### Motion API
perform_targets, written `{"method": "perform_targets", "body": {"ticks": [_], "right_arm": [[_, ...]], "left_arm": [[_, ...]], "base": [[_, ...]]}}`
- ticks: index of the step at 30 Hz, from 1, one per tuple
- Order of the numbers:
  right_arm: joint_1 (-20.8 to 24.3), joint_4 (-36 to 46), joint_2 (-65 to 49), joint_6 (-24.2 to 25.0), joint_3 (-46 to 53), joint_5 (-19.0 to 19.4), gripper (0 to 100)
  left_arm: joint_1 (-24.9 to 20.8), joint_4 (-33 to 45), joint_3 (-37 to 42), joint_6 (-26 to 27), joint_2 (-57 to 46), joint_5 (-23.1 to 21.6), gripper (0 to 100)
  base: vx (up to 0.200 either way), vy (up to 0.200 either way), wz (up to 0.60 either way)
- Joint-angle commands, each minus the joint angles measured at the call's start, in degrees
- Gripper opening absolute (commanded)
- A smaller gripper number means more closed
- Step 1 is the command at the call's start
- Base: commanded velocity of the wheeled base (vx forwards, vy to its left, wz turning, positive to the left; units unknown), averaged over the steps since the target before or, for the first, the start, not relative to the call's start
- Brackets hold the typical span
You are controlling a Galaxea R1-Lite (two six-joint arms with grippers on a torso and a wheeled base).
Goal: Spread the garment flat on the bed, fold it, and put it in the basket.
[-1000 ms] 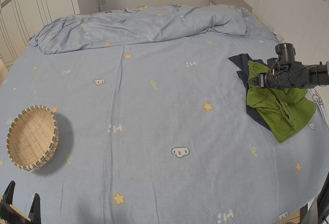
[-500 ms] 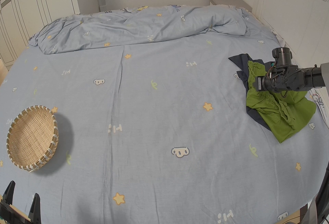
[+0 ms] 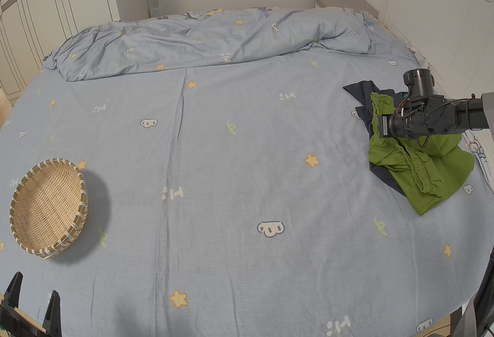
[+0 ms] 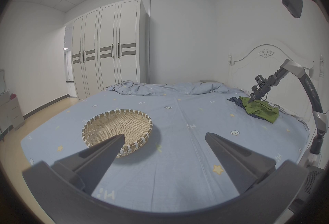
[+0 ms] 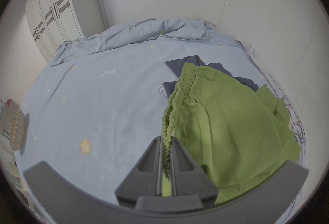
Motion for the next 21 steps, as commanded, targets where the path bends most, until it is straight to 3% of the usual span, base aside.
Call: {"method": "perform_targets", "body": {"ticks": [1, 3, 7, 10, 17, 18, 19, 20, 21], "right_arm": [[3.4, 7.0, -8.0, 3.6, -0.2, 0.4, 0], [4.6, 8.9, -10.0, 4.8, 0.1, 0.5, 0], [13.0, 21.0, -18.3, 12.5, 0.2, 3.5, 0], [17.8, 26.8, -22.7, 15.0, 0.5, 4.9, 0], [26.3, 28.1, -29.1, 17.4, 3.2, 4.4, 0], [30.7, 28.2, -30.6, 18.9, 3.8, 4.1, 0], [30.7, 28.2, -30.6, 18.9, 3.8, 4.1, 0], [33.6, 28.1, -31.0, 19.6, 4.2, 1.8, 0], [33.6, 28.1, -31.0, 19.6, 4.2, 1.8, 0]], "left_arm": [[0.0, 0.0, 1.0, 0.0, -0.9, 0.0, 100], [0.0, 0.0, 1.0, 0.0, -0.9, 0.0, 100], [0.0, 0.0, 1.0, 0.0, -0.9, 0.0, 100], [0.0, 0.0, 1.0, 0.0, -0.9, 0.0, 100], [-0.1, 0.0, 1.0, 0.0, -0.9, 0.0, 100], [0.0, 0.0, 1.0, 0.0, -0.9, 0.0, 100], [0.0, 0.0, 1.0, 0.0, -0.9, 0.0, 100], [0.0, 0.0, 1.0, 0.0, -0.9, 0.0, 100], [0.0, 0.0, 1.0, 0.0, -0.9, 0.0, 100]], "base": [[0.000, 0.000, 0.00], [0.000, 0.000, 0.00], [0.000, 0.000, 0.00], [0.000, 0.000, 0.00], [0.000, 0.000, 0.00], [0.000, 0.000, 0.00], [0.000, 0.000, 0.00], [0.000, 0.000, 0.00], [0.000, 0.000, 0.00]]}}
